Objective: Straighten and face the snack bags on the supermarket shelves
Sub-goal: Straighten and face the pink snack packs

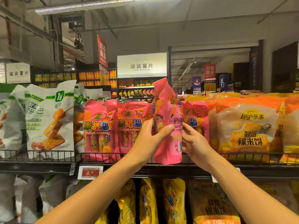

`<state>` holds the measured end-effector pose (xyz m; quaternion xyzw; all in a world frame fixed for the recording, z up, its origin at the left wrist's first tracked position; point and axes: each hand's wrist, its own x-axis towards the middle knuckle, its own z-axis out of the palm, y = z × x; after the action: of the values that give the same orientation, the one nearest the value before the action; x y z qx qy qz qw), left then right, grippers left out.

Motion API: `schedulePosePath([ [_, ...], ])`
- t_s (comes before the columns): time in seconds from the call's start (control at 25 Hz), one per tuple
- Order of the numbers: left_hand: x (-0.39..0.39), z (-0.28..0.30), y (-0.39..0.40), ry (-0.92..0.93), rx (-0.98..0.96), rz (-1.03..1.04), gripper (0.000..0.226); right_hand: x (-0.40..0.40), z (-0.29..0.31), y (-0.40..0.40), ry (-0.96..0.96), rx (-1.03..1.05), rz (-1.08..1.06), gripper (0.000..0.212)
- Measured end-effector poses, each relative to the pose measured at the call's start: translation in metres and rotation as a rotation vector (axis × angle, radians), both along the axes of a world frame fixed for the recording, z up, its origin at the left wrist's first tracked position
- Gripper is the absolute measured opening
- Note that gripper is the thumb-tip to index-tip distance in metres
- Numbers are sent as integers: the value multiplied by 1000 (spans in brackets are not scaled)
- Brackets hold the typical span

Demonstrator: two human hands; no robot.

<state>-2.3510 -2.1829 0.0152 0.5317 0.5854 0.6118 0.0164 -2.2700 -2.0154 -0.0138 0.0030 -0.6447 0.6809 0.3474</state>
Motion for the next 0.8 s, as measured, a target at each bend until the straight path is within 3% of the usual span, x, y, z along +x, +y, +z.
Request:
schedulePosePath([
  [0.16,-4,-1,3,-26,40,-91,47,2,2,-1,32,-4,-65,33],
  [0.28,-20,0,7,-227,122,-268,41,9,3,4,84,26,-118,69],
  [0.4,-36,-2,6,-365,168,-364,44,16,6,3,59,77,-96,72],
  [0.48,-43,-5,5,-376,134,-386,41,19,7,-3,-12,154,-69,66],
  [0.56,-49,-8,7,-374,86,-326,38,21,5,-11,-43,216,-111,74],
  [0.64,-56,-10,10,-331,51,-211,36,23,5,-18,11,232,-196,84],
  [0.72,-60,-13,13,-264,12,-165,35,24,7,-24,94,244,-267,71],
  [0.8,-62,-17,15,-221,-5,-217,55,25,8,-28,143,297,-337,67],
])
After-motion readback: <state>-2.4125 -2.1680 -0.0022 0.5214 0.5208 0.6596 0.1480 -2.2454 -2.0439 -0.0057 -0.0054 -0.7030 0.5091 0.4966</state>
